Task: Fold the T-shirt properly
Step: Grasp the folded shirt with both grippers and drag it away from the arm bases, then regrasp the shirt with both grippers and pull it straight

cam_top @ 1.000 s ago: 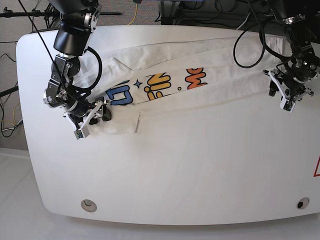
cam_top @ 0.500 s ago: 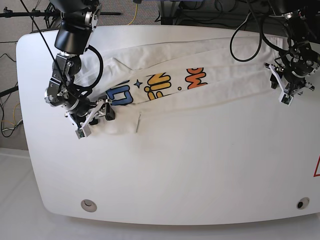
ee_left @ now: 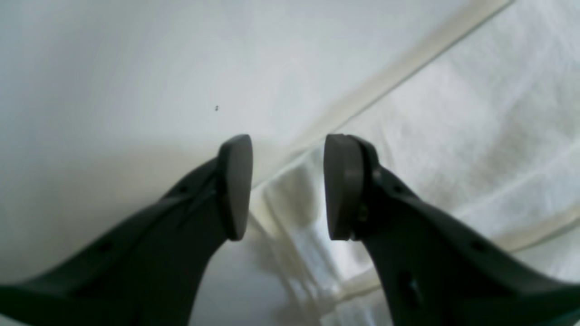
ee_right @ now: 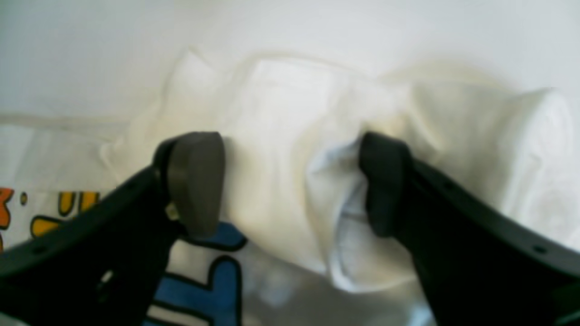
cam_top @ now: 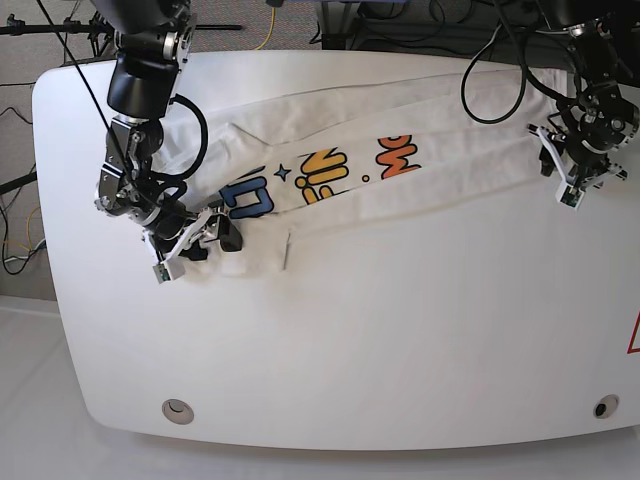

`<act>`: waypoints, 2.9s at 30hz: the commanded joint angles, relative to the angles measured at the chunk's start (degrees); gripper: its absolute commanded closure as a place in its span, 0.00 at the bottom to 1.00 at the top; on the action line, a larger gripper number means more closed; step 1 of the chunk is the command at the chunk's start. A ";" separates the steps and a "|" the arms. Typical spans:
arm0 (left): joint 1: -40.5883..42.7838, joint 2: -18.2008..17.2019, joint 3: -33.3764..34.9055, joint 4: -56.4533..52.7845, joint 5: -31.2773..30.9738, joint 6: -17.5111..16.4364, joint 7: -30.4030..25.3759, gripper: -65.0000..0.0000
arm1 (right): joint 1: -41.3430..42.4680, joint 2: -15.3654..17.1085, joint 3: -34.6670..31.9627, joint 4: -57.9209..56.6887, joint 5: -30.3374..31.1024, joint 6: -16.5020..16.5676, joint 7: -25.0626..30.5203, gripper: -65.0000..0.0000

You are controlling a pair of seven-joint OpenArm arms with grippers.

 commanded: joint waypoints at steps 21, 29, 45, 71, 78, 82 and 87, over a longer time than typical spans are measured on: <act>-0.18 -0.31 10.68 4.67 -0.70 0.12 -1.98 0.83 | 0.16 -0.20 -0.25 7.15 -3.28 -1.21 -7.00 0.71; 0.05 -0.53 8.42 4.63 -0.87 0.12 -2.27 0.87 | -0.55 0.11 1.97 20.35 -1.47 -1.21 -10.38 0.34; -0.36 -0.50 3.28 2.97 -2.00 0.12 -3.93 0.67 | -5.47 -1.11 8.97 24.01 -0.21 -1.21 -12.34 0.80; 1.01 2.41 4.13 9.75 -3.78 0.12 -4.41 0.64 | -19.18 -10.14 6.69 49.46 -5.36 -1.28 -12.79 0.82; 1.68 2.35 3.46 9.44 -6.97 0.12 -11.40 0.92 | -19.61 -9.43 7.23 34.37 -4.94 -1.21 -2.41 0.97; 1.45 2.47 3.40 9.50 -7.17 0.12 -12.02 0.90 | -18.88 -8.80 7.69 29.18 -4.77 -1.21 -1.27 0.96; 0.79 2.88 3.65 10.11 -6.43 0.12 -11.41 0.91 | -16.91 -8.22 7.70 25.82 -4.93 -1.21 -3.11 0.92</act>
